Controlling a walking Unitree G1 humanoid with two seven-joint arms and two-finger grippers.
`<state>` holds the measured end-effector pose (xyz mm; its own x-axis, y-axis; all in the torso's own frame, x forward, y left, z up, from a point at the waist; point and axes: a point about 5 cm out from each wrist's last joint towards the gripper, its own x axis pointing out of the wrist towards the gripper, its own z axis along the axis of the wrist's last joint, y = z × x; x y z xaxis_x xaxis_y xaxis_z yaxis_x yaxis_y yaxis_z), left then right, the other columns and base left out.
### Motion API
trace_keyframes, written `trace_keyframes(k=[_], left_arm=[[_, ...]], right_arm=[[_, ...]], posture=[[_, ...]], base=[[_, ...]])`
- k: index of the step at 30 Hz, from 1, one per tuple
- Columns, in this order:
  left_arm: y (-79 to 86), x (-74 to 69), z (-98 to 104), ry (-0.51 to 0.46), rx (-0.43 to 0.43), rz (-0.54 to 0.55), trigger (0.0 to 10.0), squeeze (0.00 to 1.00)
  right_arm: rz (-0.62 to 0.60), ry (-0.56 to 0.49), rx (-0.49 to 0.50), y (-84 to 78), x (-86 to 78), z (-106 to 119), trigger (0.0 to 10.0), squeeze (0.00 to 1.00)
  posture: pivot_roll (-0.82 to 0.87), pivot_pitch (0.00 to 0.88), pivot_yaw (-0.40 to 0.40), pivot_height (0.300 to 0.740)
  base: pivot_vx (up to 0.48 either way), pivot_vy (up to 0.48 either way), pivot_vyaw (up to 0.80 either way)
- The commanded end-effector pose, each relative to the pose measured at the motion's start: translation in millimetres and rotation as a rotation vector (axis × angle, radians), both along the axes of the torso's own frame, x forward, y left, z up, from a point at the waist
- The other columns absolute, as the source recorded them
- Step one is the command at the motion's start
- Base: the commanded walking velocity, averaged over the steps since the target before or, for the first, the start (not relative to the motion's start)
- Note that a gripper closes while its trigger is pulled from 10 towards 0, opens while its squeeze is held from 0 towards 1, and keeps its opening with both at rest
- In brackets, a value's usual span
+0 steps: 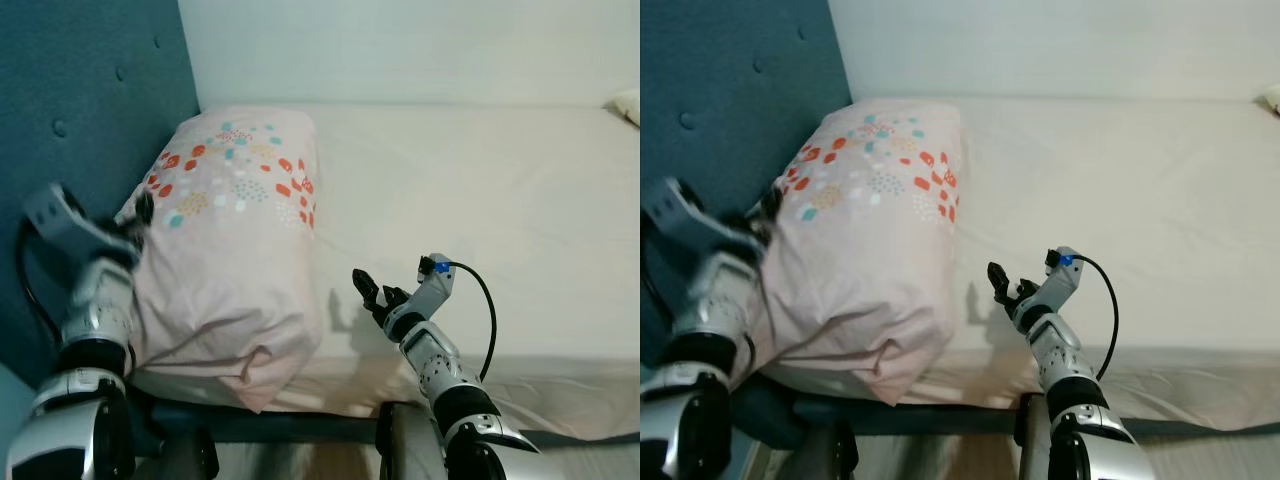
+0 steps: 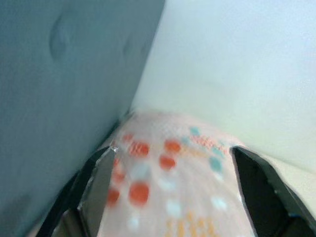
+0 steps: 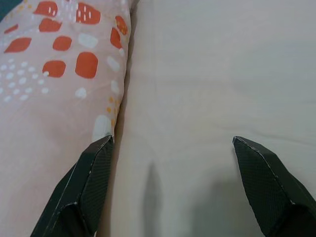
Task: Clean up the room
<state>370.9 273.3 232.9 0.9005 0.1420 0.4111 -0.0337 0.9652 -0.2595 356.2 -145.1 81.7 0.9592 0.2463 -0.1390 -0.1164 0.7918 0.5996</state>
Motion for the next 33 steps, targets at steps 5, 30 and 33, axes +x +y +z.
trace_keyframes(k=[5,30,33], left_arm=[[-1.9,-3.1,30,-0.057,0.299,0.05,10.0,0.0],[-118.3,-33.9,-99,0.307,0.129,-0.406,10.0,0.0],[-116.6,-36.4,-104,0.322,0.108,-0.392,10.0,0.0]], right_arm=[[0.009,-0.015,0.012,3.4,2.7,4,10.0,0.0],[0.051,-0.016,-0.059,-2.3,-5.5,-7,10.0,0.0],[0.056,-0.012,-0.061,-0.6,-6.3,-8,10.0,0.0]], posture=[[0.08,0.045,-0.028,0.445],[0.09,0.021,-0.058,0.515],[0.09,0.021,-0.058,0.525]], base=[[0.0,0.0,0.0],[-0.112,0.0,0.0],[0.0,0.0,0.0]])
